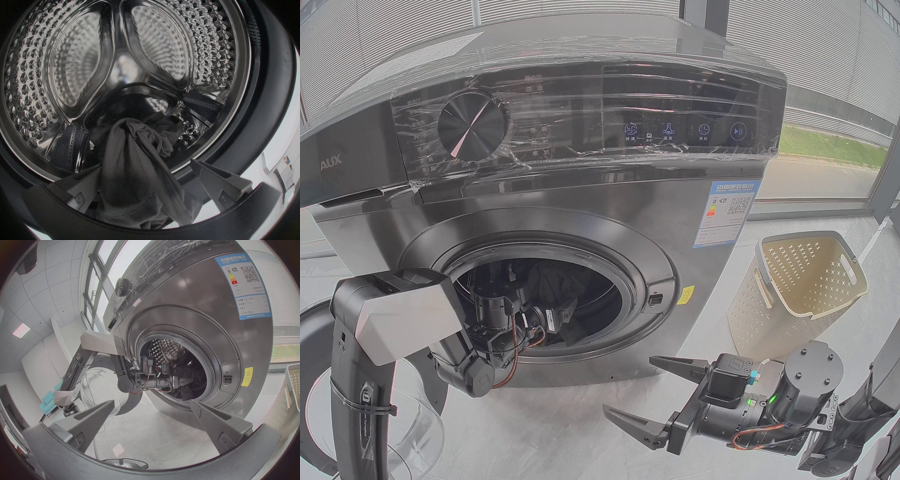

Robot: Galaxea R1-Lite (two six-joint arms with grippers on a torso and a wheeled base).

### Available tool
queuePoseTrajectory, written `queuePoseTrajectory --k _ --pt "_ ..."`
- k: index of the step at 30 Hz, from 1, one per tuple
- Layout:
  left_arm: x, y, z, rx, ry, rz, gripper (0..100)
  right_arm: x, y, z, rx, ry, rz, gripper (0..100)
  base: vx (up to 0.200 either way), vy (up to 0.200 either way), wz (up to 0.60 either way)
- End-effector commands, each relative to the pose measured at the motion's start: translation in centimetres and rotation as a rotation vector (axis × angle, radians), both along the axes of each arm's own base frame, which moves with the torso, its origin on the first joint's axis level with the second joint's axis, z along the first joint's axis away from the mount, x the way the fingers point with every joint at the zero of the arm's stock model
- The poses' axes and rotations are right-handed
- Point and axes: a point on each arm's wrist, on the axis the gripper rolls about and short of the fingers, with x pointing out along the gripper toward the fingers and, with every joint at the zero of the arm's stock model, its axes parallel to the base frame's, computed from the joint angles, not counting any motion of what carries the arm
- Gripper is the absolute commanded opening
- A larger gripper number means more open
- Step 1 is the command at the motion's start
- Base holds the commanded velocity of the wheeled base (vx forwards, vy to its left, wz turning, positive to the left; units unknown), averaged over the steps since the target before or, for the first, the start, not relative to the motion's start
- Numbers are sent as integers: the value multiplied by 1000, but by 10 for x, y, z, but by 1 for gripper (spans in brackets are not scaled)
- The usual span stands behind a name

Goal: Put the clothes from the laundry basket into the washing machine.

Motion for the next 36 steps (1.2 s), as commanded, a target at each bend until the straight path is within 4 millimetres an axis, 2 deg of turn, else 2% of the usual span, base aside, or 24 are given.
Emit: queuePoseTrajectory --k 1,7,8,13,20,27,34,35,36 --pt "-7 -3 -10 18 36 -16 100 -1 1 0 0 1 6 100 0 0 0" --pt "-6 -7 -34 38 80 -25 100 -3 0 -1 -4 4 9 100 0 0 0" --pt "-6 -7 -35 38 81 -25 0 -3 0 -1 -4 4 9 100 0 0 0" --pt "1 -8 -39 33 70 -14 0 -2 1 0 1 0 8 100 0 0 0" --pt "32 -2 -8 -46 -125 102 0 -2 2 1 4 -3 9 100 0 0 0" --pt "64 4 3 -107 -285 211 0 -2 2 1 4 -3 9 100 0 0 0" --pt "70 2 5 -120 -316 218 0 -3 0 1 0 -1 9 100 0 0 0" --pt "70 2 6 -124 -321 220 100 -3 0 1 0 -1 8 100 0 0 0" --pt "69 2 8 -130 -323 219 100 -3 0 1 0 -1 8 100 0 0 0"
